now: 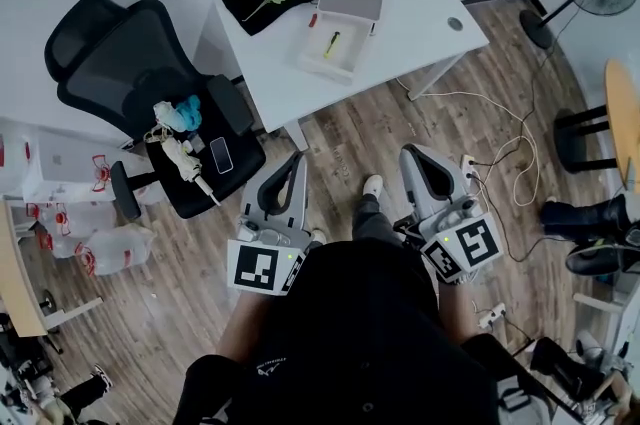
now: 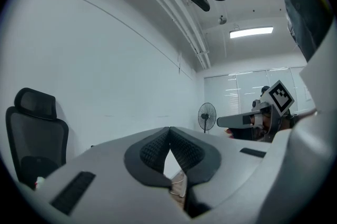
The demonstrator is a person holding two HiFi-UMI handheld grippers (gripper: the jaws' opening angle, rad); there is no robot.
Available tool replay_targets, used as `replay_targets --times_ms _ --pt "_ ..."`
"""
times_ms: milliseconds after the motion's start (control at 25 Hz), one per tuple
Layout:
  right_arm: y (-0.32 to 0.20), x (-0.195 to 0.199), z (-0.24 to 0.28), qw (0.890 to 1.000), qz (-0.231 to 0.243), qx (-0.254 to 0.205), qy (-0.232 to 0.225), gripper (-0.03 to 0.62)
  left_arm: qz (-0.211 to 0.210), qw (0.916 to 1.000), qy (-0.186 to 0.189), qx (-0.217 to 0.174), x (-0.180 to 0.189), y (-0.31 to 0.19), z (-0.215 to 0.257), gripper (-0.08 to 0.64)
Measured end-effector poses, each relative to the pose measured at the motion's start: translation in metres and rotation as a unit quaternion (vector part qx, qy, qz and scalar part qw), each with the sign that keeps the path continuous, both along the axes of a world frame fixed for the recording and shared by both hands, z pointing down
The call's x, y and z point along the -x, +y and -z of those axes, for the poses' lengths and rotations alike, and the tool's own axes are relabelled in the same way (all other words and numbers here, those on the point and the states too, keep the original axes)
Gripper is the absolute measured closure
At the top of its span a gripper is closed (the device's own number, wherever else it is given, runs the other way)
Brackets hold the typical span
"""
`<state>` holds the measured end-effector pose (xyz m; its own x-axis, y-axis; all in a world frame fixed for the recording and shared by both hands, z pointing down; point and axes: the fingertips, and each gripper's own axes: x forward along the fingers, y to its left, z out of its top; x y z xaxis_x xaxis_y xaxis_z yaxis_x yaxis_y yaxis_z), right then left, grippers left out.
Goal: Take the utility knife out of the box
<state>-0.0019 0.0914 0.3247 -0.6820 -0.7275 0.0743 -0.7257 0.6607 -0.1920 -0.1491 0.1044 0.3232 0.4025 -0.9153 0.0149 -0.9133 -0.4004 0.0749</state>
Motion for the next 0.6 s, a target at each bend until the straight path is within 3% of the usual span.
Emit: replay_targets --times_ms 600 --pt "-0.141 -0.082 -0.006 0.998 0.057 0.021 -0.018 0.588 0.058 0.9981 -0.017 0.016 -0.084 -0.118 0.002 0.555"
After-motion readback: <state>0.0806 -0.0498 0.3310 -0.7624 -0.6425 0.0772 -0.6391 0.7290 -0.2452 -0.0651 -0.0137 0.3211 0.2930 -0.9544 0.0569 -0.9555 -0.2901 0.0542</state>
